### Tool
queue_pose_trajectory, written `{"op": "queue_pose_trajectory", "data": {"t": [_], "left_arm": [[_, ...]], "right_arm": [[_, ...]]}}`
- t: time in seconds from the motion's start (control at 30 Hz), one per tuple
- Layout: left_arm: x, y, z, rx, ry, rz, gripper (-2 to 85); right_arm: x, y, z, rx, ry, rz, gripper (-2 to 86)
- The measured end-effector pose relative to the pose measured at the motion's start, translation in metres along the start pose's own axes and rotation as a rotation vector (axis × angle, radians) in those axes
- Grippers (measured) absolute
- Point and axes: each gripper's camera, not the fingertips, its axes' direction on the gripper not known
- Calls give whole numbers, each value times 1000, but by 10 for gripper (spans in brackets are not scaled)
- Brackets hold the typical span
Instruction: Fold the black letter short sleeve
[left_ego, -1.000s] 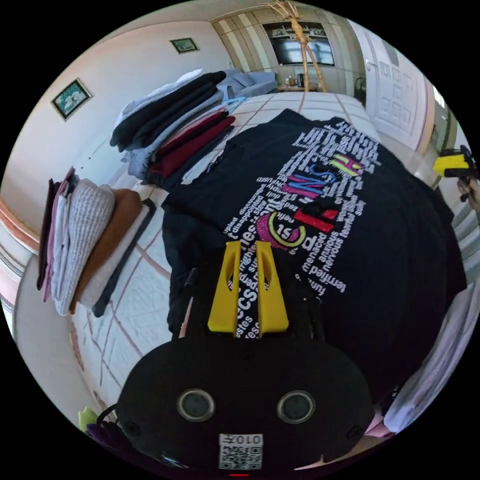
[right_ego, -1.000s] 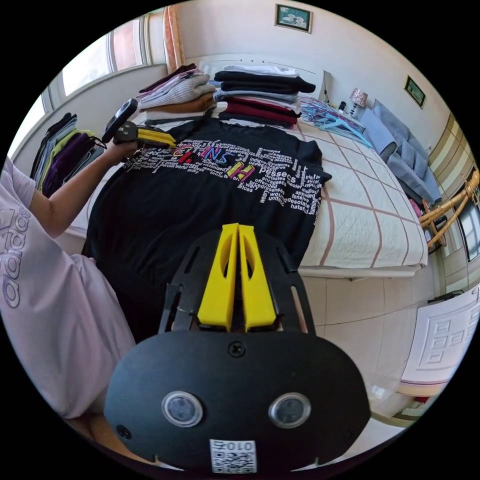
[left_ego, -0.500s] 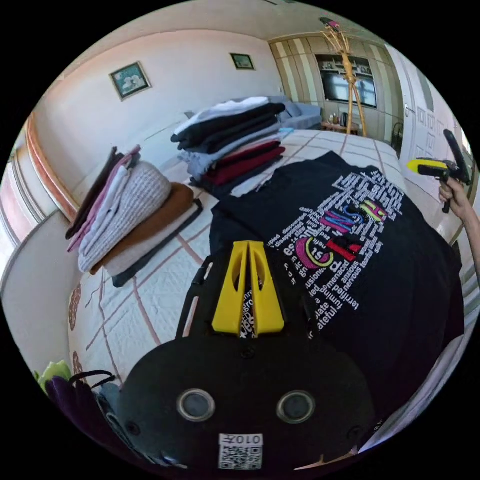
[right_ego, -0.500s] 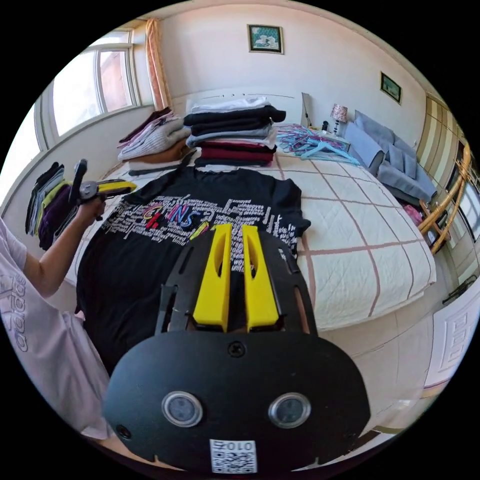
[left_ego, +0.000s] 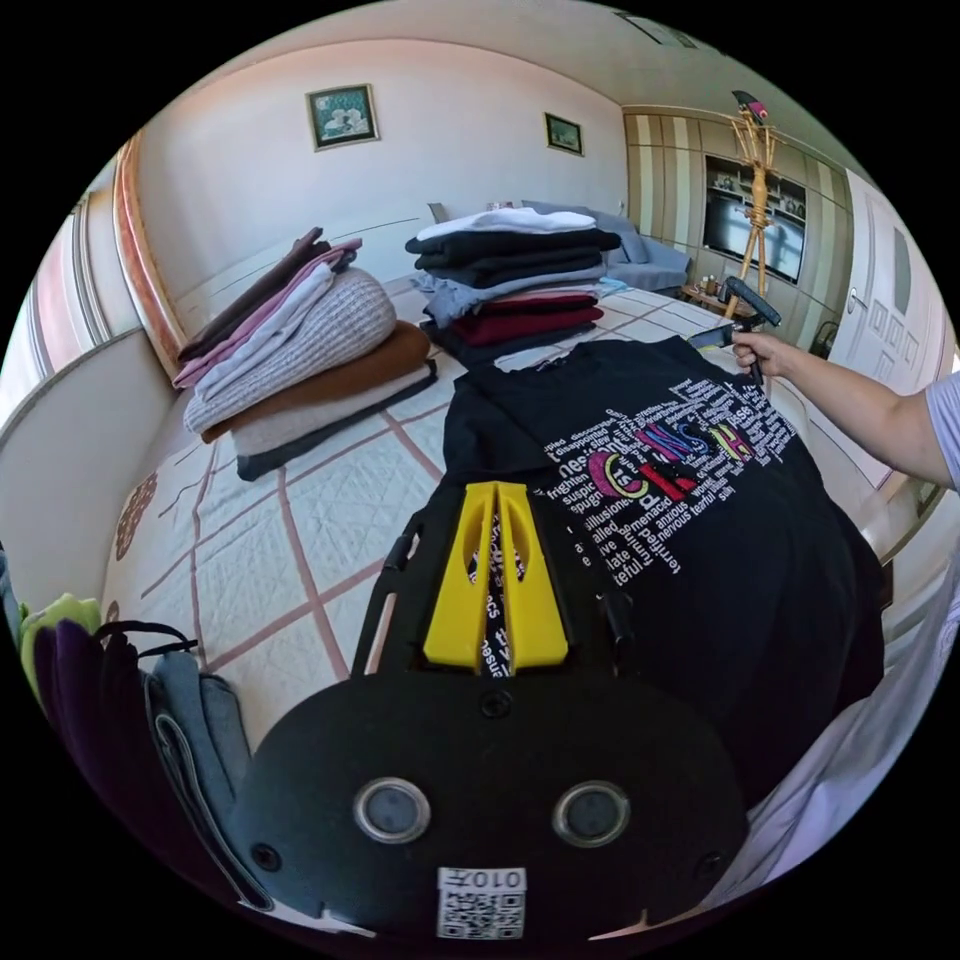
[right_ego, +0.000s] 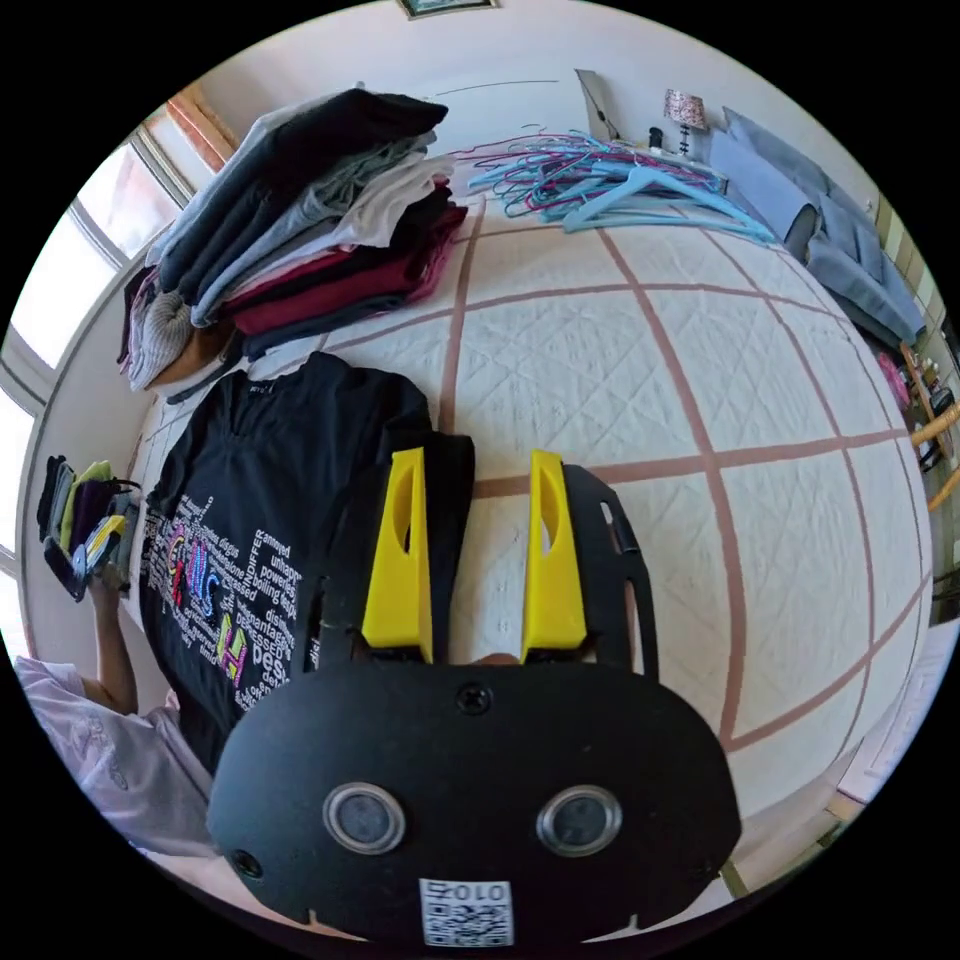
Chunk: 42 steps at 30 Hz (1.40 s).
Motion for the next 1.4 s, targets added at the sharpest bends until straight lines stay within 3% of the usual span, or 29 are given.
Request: {"op": "queue_pose_trajectory", "data": {"t": [0.3,0.4,0.5,0.57,0.73,0.77,0.97,1.2,1.4], "left_arm": [[-20,-4,26,13,76,-16,-2],[-23,-2,27,22,79,-2,-2],[-33,7,24,25,48,-13,-2],[-43,14,24,28,55,-44,-2],[-61,27,35,5,103,-94,-3],[-61,26,37,6,113,-89,-3],[-56,23,50,4,111,-42,-2],[-58,23,73,-20,115,-18,-2],[-63,-3,110,-44,44,37,-1]], "right_arm": [[-86,-3,8,3,210,-138,44],[-89,-9,-3,1,294,-58,38],[-96,-6,-40,128,321,48,36],[-123,-1,-57,187,348,7,35],[-250,29,-11,152,848,-297,32],[-260,34,-3,146,874,-324,31],[-297,60,40,70,745,-371,29],[-270,58,-35,178,379,-300,34],[-250,58,-39,209,400,-264,42]]}}
